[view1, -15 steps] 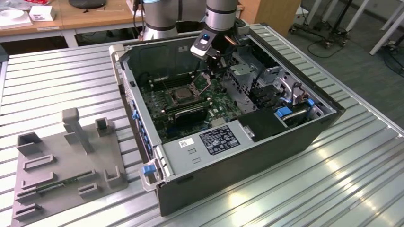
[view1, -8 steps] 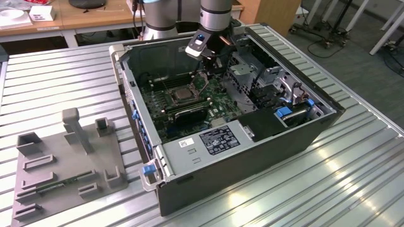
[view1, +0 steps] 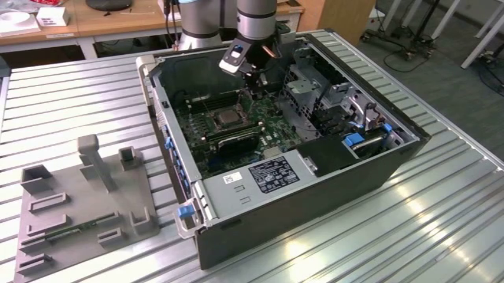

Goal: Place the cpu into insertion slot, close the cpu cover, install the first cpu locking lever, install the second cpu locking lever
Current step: 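Close the cpu cover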

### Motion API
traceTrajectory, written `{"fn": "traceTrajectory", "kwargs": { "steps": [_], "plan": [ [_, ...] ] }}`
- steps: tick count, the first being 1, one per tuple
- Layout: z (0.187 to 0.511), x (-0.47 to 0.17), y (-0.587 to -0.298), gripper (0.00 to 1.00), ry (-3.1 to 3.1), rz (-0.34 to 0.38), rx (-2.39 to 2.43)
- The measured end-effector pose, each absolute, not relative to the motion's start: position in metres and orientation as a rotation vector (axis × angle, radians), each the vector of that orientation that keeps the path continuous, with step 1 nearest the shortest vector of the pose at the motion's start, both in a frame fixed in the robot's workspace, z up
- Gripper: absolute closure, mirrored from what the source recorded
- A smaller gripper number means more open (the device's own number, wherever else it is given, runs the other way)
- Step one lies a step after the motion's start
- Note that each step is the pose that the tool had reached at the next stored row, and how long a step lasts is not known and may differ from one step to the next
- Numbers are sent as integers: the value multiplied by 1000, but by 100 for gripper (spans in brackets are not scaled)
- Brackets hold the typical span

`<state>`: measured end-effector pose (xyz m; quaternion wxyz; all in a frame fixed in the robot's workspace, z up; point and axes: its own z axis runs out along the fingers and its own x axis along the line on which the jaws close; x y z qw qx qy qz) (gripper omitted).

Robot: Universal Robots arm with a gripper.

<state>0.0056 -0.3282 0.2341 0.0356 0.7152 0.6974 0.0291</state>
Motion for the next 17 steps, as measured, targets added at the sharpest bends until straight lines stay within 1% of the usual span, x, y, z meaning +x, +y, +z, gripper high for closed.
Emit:
{"fn": "traceTrajectory", "kwargs": {
  "steps": [10, 17],
  "plan": [
    [233, -29, -324, 89, 2126, 124, 2181],
    [233, -30, -324, 89, 2126, 124, 2181]
  ]
}}
